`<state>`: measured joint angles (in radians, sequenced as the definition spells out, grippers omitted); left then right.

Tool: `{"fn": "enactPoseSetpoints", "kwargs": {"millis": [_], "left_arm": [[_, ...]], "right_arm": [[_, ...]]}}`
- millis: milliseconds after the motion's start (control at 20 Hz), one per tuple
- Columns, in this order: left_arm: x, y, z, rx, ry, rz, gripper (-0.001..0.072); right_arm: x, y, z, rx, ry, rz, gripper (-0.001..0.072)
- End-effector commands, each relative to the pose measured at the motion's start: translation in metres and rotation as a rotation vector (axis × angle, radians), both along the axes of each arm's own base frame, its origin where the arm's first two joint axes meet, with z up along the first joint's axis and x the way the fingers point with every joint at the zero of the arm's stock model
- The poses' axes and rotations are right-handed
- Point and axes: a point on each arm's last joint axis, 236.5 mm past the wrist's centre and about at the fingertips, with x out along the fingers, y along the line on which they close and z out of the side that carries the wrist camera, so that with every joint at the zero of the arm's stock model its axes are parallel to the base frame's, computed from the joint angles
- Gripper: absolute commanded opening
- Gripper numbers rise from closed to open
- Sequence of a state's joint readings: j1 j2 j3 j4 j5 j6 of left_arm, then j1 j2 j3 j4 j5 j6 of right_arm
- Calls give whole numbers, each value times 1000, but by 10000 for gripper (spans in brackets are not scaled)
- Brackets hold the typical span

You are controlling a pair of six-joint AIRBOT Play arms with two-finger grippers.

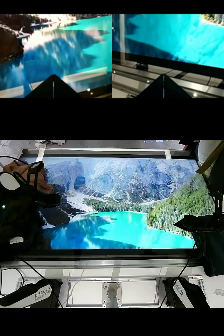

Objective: Fold the clothes and pants, and hang the long-sleeved shirts on hangers.

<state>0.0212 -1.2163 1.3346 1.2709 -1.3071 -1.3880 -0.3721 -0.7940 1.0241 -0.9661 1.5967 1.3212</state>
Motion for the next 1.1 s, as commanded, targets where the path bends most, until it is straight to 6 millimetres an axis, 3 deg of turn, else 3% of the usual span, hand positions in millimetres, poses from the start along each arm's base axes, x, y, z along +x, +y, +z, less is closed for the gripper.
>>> {"fn": "enactPoseSetpoints", "kwargs": {"millis": [0, 600, 750, 900, 1000, 1050], "left_arm": [[0, 0, 0, 1, 0, -1, 10], [0, 0, 0, 1, 0, -1, 10], [9, 1, -1, 1, -23, 10, 11], [29, 30, -5, 127, -93, 35, 11], [43, 64, -6, 280, -146, 51, 21], [53, 87, -3, 388, -182, 60, 94]], "right_arm": [[-2, 1, 0, 3, 9, 2, 27], [2, -1, 1, 0, -7, -9, 27], [9, -3, 3, -6, -34, -27, 27], [21, -8, 6, -16, -81, -59, 27], [27, -11, 8, -21, -104, -74, 27], [29, -12, 9, -22, -110, -79, 27]]}}
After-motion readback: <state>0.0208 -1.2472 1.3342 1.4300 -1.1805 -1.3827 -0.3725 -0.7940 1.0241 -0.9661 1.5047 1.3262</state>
